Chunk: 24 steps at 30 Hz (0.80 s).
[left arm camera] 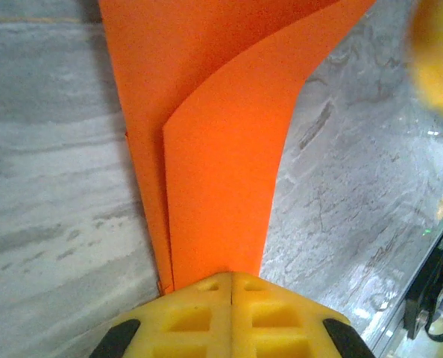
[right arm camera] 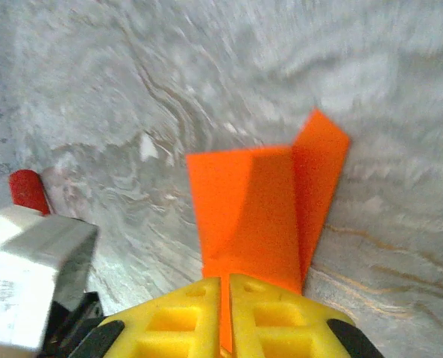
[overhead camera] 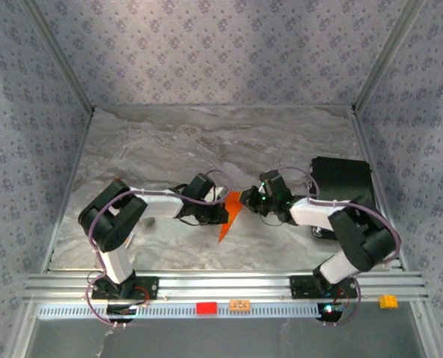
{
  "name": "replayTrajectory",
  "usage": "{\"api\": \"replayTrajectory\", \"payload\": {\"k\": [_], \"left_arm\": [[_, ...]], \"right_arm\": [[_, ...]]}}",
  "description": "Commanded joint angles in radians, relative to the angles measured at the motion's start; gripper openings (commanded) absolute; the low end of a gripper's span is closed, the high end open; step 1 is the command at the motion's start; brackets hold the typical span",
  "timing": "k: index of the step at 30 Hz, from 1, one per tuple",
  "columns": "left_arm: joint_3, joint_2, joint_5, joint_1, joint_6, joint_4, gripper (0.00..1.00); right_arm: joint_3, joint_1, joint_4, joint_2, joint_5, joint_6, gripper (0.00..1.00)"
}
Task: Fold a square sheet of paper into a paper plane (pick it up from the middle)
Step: Fold the wing for the fifth time at the center of the table.
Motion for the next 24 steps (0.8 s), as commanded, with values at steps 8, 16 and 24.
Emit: {"api": "replayTrajectory", "payload": {"k": [8, 16, 24], "left_arm": [[0.002, 0.049, -0.017, 0.006, 0.095, -0.144, 0.00], [0.003, 0.053, -0.023, 0.009, 0.085, -0.139, 0.00], [0.007, 0.057, -0.029, 0.009, 0.086, -0.148, 0.00]], "right_arm": [[0.019, 0.004, -0.054, 0.004, -0.158, -0.238, 0.10], [0.090, 0.056, -0.058, 0.133, -0.180, -0.285, 0.09], [0.111, 0.015, -0.101, 0.225, -0.122, -0.288, 0.08]]}}
